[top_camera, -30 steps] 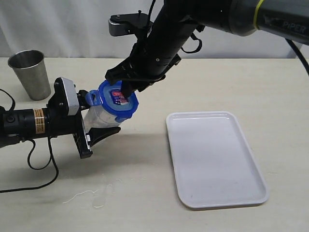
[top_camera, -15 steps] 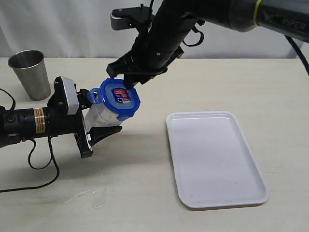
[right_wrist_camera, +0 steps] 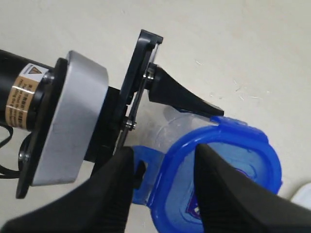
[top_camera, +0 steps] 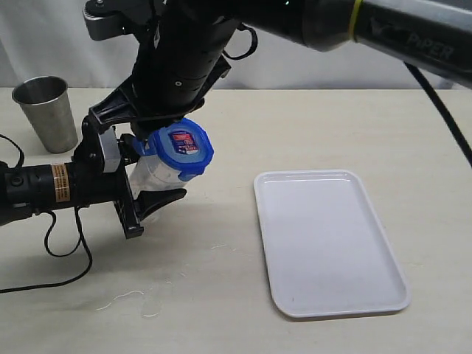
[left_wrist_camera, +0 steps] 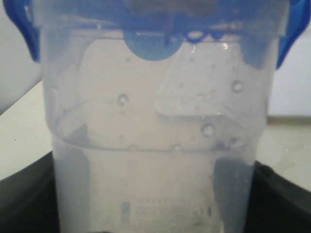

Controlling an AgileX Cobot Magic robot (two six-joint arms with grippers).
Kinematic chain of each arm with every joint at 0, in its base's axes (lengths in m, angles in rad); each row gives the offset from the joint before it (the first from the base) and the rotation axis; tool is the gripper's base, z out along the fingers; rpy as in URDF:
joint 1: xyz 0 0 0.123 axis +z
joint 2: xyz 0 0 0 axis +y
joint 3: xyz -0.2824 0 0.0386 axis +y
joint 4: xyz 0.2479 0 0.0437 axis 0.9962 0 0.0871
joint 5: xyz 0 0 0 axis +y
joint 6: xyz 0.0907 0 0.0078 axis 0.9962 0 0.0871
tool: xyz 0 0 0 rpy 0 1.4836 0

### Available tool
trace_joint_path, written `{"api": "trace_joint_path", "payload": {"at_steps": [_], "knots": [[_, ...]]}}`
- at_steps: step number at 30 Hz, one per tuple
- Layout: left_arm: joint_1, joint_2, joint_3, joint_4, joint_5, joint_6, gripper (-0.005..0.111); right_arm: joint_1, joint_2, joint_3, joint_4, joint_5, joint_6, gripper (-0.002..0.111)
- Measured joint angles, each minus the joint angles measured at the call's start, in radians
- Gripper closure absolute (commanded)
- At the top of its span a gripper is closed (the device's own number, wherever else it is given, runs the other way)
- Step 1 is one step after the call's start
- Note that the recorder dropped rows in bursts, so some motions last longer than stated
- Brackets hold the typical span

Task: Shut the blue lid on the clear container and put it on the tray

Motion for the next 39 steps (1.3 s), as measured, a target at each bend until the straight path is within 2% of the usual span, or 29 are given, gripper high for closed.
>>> {"api": "trace_joint_path", "payload": {"at_steps": [14,19,22,39], "knots": [[0.0,0.0,0.0,-0.002,0.042,0.004,0.107,0.019,0.067,-0.011,-0.065,0.061,0.061,0.069],[0.0,0.002,0.0,-0.007,0.067,0.004,0.107,0.084,0.093,-0.013,-0.261,0.078,0.115,0.071],[0.0,0.002,0.0,-0.011,0.062,0.004,0.107,0.11,0.094,-0.015,-0.313,0.079,0.122,0.075],[0.006,0.005,0.002,-0.031,0.082,0.004,0.107,0.123,0.139,-0.025,-0.396,0.093,0.101,0.076]]}}
